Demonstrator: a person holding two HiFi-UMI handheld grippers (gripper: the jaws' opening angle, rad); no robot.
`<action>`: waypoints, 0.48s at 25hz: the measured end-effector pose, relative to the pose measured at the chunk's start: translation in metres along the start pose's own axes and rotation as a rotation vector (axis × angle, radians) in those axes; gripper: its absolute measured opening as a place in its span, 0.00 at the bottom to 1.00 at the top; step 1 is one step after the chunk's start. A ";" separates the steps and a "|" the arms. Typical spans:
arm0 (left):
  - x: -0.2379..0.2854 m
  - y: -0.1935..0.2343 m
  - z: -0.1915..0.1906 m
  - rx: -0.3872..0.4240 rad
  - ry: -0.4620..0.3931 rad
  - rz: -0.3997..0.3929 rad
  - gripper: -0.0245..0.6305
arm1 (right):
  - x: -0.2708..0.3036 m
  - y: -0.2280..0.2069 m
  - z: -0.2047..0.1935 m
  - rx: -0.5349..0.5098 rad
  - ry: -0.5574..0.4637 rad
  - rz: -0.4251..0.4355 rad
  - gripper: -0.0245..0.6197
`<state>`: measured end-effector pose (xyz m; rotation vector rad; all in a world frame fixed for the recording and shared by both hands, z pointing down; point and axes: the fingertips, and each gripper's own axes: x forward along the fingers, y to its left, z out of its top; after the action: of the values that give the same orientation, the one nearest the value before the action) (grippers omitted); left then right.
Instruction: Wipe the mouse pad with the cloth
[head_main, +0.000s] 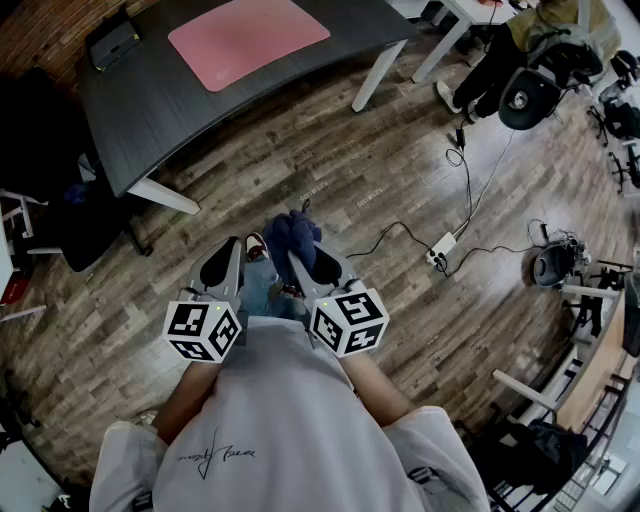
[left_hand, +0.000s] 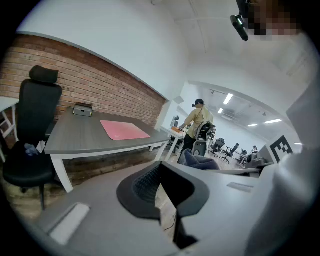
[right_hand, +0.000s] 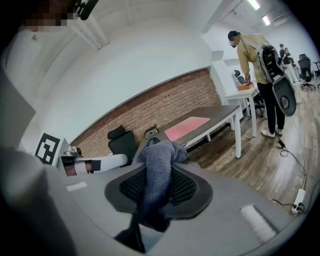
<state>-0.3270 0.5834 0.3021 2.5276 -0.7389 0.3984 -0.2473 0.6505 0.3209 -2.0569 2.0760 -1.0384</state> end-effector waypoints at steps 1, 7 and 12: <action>0.003 0.000 0.001 -0.002 0.002 -0.004 0.04 | 0.001 -0.001 0.001 0.002 0.001 -0.001 0.20; 0.038 0.010 0.015 -0.044 0.000 -0.013 0.04 | 0.022 -0.013 0.013 -0.004 0.018 0.005 0.21; 0.079 0.011 0.049 -0.046 -0.035 -0.047 0.04 | 0.045 -0.030 0.042 0.020 0.032 0.027 0.21</action>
<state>-0.2622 0.5165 0.2955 2.5095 -0.6926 0.3182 -0.2065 0.5956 0.3213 -2.0101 2.0940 -1.0901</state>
